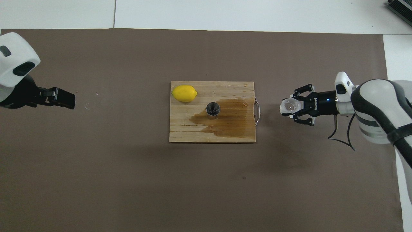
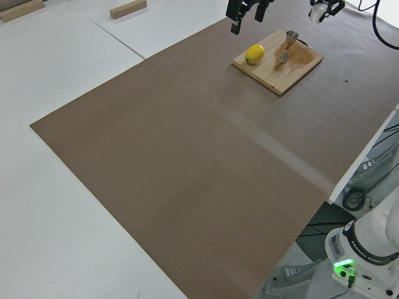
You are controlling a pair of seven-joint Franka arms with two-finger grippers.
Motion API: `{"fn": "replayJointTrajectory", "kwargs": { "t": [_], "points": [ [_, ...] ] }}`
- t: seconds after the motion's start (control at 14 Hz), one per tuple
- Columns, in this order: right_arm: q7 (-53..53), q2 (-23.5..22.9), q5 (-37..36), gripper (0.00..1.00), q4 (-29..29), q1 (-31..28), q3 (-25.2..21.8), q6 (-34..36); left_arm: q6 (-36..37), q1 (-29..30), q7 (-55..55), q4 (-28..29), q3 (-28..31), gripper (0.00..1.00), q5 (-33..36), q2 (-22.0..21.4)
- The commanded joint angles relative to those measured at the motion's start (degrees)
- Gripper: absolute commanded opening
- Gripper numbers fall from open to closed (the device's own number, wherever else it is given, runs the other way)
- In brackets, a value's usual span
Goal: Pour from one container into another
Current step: 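Lift the white cup with the right gripper and carry it to the jigger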
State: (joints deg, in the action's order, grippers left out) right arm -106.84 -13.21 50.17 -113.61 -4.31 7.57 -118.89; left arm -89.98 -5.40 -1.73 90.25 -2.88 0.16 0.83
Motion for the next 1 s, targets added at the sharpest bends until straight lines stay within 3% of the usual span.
{"fn": "replayJointTrajectory", "kwargs": {
  "t": [0.0,0.5,0.93],
  "points": [
    [8.6,2.6,-5.7,0.02,-0.6,4.2,-0.1,-3.9,0.5,0.5,0.4,0.8,-0.1,1.0,0.1,-1.0],
    [32.2,2.9,-25.0,0.02,4.8,14.2,0.0,-4.2,0.5,0.5,0.4,0.8,-0.1,1.0,0.1,-1.0],
    [43.6,2.4,-34.1,0.02,8.8,18.6,-0.1,-3.7,0.5,0.5,0.4,0.8,-0.1,1.0,0.1,-1.0]
  ]
}}
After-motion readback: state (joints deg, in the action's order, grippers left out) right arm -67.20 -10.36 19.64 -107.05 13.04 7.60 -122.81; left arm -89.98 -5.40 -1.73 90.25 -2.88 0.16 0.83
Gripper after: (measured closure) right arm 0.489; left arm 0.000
